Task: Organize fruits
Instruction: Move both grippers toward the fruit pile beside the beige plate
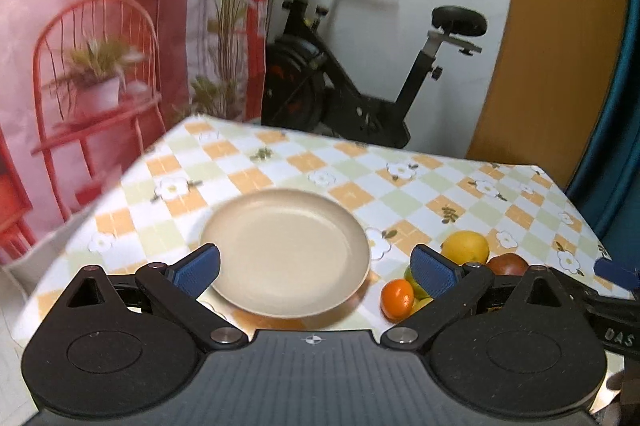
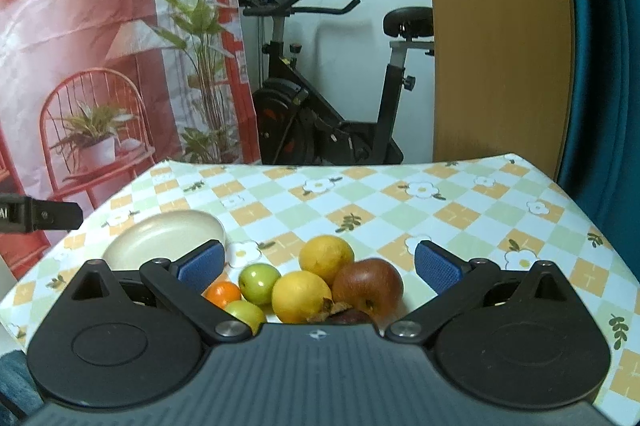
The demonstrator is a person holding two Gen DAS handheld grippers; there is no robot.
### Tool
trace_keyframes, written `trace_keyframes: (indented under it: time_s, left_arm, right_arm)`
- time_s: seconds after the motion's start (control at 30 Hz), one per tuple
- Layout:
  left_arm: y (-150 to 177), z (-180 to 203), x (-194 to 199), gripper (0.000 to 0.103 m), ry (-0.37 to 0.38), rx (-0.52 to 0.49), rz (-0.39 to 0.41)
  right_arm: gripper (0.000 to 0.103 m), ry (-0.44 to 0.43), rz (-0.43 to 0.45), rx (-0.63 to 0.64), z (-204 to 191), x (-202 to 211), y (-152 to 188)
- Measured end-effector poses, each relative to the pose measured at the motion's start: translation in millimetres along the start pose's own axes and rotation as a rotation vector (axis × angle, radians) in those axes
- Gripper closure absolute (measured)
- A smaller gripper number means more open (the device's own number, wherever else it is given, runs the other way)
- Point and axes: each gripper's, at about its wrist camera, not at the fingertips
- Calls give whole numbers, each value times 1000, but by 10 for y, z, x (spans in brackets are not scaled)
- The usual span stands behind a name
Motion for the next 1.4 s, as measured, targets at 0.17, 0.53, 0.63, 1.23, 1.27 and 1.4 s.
trace_keyframes:
  time_s: [0.17, 0.53, 0.63, 1.23, 1.27, 1.4]
  left_arm:
    - [120, -74, -230, 22, -41, -43, -40]
    - [408, -196, -355, 36, 80, 34, 20]
    - [451, -199, -402, 36, 105, 26, -9]
    - [441, -231, -152, 36, 58, 0, 32]
    - [438, -236, -160, 36, 61, -3, 20]
    - [465, -269, -190, 36, 76, 2, 0]
  right_arm:
    - [2, 4, -42, 15, 67, -144, 112]
    - [5, -99, -143, 77, -47, -318, 341]
    - [5, -116, -160, 75, -68, -346, 361]
    - [49, -342, -190, 279, -724, -128, 517]
    - [53, -357, -196, 292, -767, -131, 540]
    - [65, -396, -226, 331, -897, -167, 644]
Point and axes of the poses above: each gripper's, at about its wrist camera, not at the fingertips, and x roughly against the way its jaws point, z to its right, y to its underside, and after that the axes turned 15 degrees about y, right-handed
